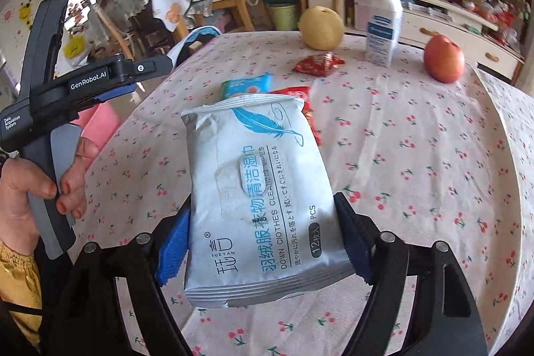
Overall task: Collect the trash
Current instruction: 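Grasp the white wipes pack with the right tool while the left tool grasps the small red candy bag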
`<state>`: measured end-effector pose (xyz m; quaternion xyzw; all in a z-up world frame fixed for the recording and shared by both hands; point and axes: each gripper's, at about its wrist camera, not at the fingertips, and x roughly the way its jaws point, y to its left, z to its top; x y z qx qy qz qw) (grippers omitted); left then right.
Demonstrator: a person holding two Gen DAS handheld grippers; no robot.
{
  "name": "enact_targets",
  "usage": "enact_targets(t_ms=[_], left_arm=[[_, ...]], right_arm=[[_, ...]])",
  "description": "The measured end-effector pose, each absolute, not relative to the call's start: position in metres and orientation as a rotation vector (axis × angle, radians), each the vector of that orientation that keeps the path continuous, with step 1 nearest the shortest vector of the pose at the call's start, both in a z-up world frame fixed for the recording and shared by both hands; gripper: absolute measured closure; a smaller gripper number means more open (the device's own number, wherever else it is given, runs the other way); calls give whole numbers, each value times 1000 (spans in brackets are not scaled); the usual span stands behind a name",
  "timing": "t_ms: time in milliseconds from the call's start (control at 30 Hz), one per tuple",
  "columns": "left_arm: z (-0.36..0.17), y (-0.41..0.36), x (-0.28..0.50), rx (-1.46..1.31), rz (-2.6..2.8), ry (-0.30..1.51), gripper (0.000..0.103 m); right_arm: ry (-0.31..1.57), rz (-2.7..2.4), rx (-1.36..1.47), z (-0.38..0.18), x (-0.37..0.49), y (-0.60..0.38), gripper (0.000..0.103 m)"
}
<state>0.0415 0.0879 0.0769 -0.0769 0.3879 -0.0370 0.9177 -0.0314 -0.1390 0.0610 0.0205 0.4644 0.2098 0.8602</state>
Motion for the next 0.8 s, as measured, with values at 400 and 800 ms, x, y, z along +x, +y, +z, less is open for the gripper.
enact_targets(t_ms=[400,800], left_arm=[[37,-6,163,-140,-211,986,12],[-2,-44,224,-55,-171,1157,23]], right_arm=[[1017,422,24,50,-24,-148,24],[1045,403,39,41,-18,-163,24]])
